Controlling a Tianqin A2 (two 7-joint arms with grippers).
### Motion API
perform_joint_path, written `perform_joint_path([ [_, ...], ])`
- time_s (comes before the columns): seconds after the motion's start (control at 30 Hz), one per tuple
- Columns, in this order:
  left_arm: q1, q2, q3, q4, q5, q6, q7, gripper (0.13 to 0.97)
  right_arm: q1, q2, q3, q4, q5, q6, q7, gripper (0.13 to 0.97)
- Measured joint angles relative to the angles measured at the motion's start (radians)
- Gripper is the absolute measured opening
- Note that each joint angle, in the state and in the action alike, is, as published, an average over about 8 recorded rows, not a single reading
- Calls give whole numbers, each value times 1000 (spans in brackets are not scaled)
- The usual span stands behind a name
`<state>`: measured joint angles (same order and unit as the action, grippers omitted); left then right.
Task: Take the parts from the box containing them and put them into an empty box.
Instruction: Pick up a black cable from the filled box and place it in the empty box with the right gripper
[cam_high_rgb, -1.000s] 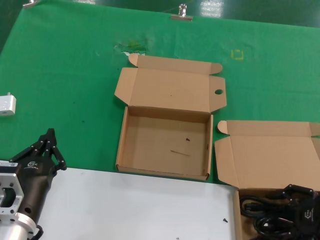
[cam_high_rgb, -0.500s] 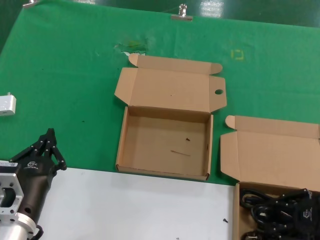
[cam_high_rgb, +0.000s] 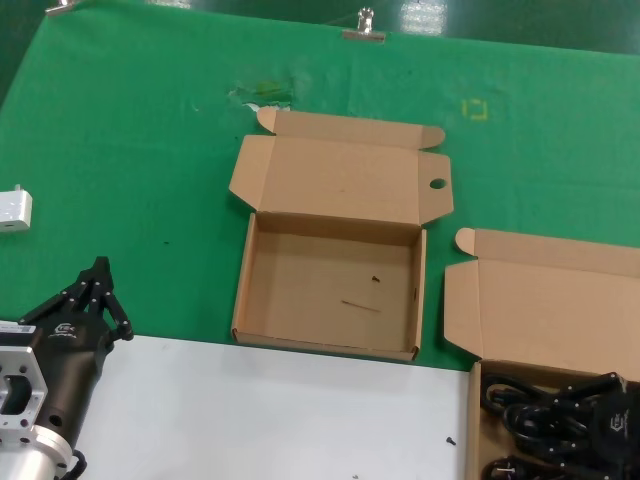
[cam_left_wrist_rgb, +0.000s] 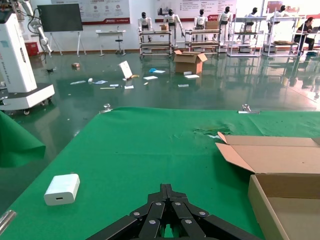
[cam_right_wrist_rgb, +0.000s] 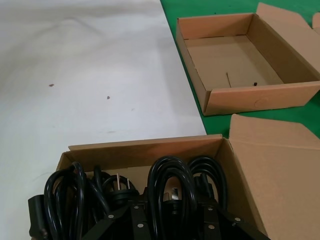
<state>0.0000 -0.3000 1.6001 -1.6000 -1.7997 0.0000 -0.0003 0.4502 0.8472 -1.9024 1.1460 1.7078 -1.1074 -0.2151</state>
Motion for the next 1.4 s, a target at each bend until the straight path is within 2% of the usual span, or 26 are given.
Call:
perform_joint_path([
  [1.4, 0, 0, 0, 0, 0, 0, 0, 139, 51, 65, 52, 86, 61, -36, 121, 309],
])
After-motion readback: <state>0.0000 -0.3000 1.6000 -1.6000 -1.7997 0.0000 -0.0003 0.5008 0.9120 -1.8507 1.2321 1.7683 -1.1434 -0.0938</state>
